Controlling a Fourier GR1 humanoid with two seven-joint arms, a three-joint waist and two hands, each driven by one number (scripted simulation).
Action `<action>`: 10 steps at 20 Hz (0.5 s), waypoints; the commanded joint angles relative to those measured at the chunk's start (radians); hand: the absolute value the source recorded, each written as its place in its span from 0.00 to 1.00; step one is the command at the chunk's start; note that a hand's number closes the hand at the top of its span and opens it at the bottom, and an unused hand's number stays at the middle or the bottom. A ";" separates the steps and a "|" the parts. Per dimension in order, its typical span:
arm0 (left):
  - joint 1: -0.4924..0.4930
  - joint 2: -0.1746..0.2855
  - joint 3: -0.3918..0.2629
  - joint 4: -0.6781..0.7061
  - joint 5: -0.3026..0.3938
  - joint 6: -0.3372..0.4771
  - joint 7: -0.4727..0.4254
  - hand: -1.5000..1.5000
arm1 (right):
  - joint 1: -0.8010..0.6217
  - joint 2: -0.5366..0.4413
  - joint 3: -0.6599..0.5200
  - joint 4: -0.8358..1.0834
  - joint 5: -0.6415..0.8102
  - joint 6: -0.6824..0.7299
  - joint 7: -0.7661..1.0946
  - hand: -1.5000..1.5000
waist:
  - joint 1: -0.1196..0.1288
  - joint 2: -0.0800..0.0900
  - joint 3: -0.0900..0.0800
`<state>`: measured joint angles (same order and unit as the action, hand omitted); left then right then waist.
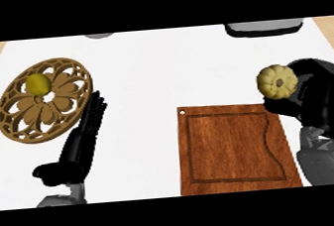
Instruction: Pick the squash from the cutting board and place it in the pan
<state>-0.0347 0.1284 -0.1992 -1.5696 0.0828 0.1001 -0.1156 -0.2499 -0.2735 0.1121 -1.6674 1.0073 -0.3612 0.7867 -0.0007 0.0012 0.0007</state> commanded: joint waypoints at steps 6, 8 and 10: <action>0.012 -0.036 -0.038 -0.020 -0.042 0.017 0.017 0.50 | 0.024 -0.119 -0.197 0.315 0.010 -0.294 -0.263 1.00 | 0.007 0.002 0.000; 0.006 -0.014 0.005 0.008 -0.001 -0.032 -0.036 0.50 | -0.017 -0.123 -0.253 0.367 -0.073 -0.360 -0.327 1.00 | 0.007 0.001 0.000; 0.011 -0.033 -0.014 0.036 -0.045 0.004 -0.046 0.50 | -0.091 -0.156 -0.305 0.534 -0.173 -0.421 -0.455 1.00 | 0.016 0.005 0.001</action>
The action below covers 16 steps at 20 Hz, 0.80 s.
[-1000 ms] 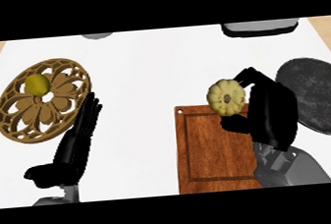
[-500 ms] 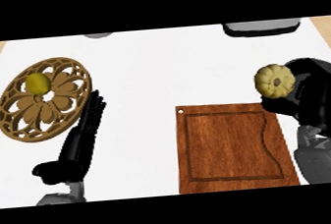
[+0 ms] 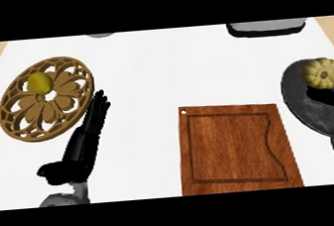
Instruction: Pick the squash from the cutting board and place it in the pan
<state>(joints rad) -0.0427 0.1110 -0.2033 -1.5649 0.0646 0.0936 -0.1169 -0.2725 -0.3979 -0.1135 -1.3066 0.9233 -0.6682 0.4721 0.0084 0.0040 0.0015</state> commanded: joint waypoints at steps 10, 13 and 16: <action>-0.051 -0.031 0.005 0.033 -0.020 -0.003 -0.001 0.50 | -0.248 -0.143 -0.198 0.625 -0.328 0.062 -0.387 1.00 | 0.021 0.008 0.001; -0.046 -0.020 -0.009 0.012 -0.017 -0.025 0.012 0.50 | -0.254 -0.212 -0.160 0.747 -0.301 0.252 -0.364 0.00 | 0.045 0.017 0.002; -0.014 0.027 0.034 0.003 0.012 -0.058 0.003 0.50 | -0.322 -0.196 -0.213 0.800 -0.412 0.393 -0.452 0.00 | 0.042 0.010 0.003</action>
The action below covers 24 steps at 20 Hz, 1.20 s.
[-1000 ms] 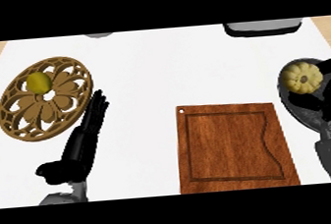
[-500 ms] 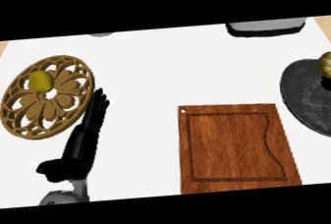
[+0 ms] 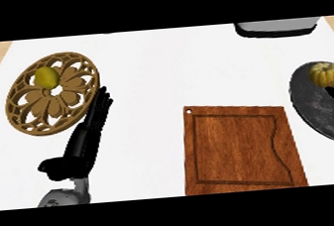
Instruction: Pick the squash from the cutting board and place it in the pan
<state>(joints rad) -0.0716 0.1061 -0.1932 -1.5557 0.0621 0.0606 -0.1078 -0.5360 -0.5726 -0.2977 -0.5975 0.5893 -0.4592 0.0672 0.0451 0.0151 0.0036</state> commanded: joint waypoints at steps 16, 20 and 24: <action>0.003 0.012 0.047 -0.014 -0.004 0.005 0.028 0.50 | -0.085 -0.013 -0.317 0.202 -0.370 0.164 -0.477 0.00 | -0.037 -0.013 -0.002; -0.008 -0.019 0.039 -0.001 -0.007 0.016 0.028 0.50 | 0.003 -0.028 -0.358 0.153 -0.460 0.336 -0.542 0.00 | -0.054 -0.018 -0.003; 0.011 -0.014 0.044 0.003 -0.014 0.007 0.005 0.50 | 0.071 -0.071 -0.371 0.120 -0.525 0.528 -0.534 0.00 | -0.056 -0.018 -0.004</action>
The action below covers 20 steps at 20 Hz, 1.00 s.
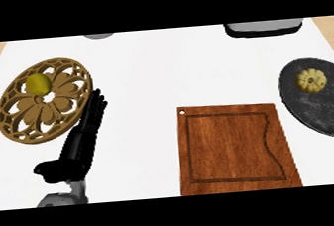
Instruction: Pick the squash from the cutting board and place it in the pan
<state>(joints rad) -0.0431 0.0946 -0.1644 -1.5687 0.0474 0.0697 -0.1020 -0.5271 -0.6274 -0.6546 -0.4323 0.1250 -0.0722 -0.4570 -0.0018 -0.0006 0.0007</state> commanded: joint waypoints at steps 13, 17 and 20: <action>0.010 -0.005 0.033 -0.059 -0.006 -0.027 0.047 0.50 | 0.460 0.070 0.020 -0.458 -0.175 0.294 -0.042 0.00 | -0.001 0.000 -0.001; 0.011 -0.003 0.059 0.019 -0.005 -0.054 -0.022 0.50 | 0.570 0.124 0.032 -0.586 -0.184 0.287 -0.026 0.00 | -0.004 -0.001 -0.001; 0.016 -0.051 0.022 0.046 -0.041 -0.027 -0.029 0.50 | 0.580 0.178 0.066 -0.664 -0.167 0.236 -0.010 0.00 | -0.003 0.000 -0.001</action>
<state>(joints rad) -0.0140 0.0617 -0.1501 -1.5799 0.0158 0.0447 -0.1023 -0.0042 -0.5092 -0.6167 -0.9876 -0.0486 0.1987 -0.4833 -0.0046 -0.0015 -0.0005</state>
